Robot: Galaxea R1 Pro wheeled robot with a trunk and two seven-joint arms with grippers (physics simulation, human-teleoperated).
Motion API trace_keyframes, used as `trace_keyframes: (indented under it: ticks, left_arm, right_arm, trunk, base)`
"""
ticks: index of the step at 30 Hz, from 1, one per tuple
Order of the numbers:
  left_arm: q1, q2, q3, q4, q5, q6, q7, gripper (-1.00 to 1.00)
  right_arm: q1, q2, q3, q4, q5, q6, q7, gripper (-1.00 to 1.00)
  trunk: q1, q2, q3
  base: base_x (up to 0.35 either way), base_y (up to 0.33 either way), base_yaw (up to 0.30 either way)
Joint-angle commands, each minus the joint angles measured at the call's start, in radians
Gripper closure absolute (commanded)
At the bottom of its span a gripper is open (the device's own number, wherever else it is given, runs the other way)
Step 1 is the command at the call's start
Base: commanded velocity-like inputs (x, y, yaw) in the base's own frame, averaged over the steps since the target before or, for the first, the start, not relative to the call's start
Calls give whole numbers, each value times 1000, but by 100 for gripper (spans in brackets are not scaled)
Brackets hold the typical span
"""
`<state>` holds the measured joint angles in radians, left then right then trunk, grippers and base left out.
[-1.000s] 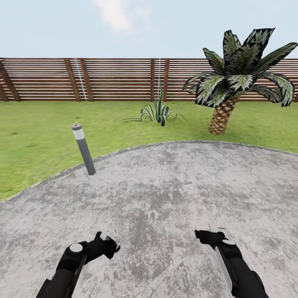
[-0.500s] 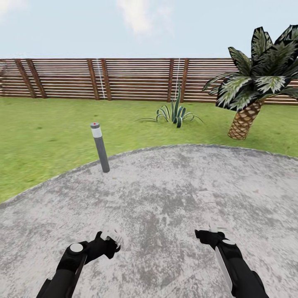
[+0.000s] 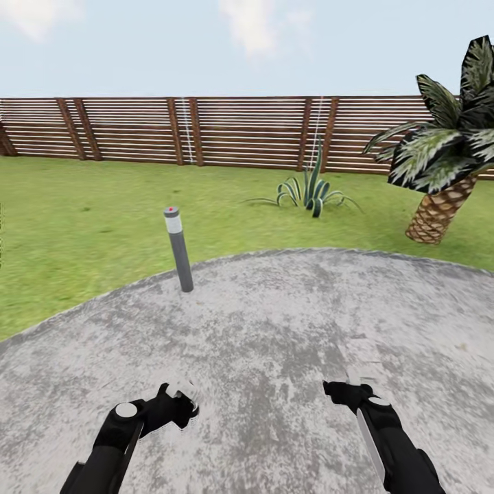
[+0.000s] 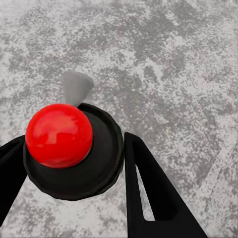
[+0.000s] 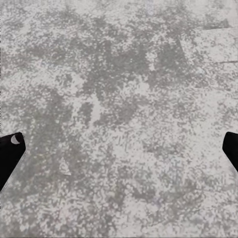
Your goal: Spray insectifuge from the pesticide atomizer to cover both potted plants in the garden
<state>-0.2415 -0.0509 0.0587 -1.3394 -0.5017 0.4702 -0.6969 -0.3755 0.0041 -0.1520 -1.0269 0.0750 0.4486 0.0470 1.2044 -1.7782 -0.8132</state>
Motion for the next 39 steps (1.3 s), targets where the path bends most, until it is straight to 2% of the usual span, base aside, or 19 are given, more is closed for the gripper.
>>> trace_keyframes:
  ticks: [1, 26, 39]
  left_arm:
    - [-1, -1, 3, -1, -6, 4, -9, 100]
    - [0, -1, 3, -1, -6, 4, -10, 100]
    - [0, -1, -5, 0, -6, 4, -11, 100]
  right_arm:
    - [0, 0, -2, -2, 8, 5, 5, -100]
    - [0, 0, -3, -2, 8, 5, 5, -100]
    - [0, 0, -3, -2, 8, 5, 4, -100]
  trunk:
    - [1, 0, -1]
    - [1, 0, -1]
    - [1, 0, -1]
  base:
    - [346, -2, 133]
    - [340, 0, 251]
    - [27, 0, 258]
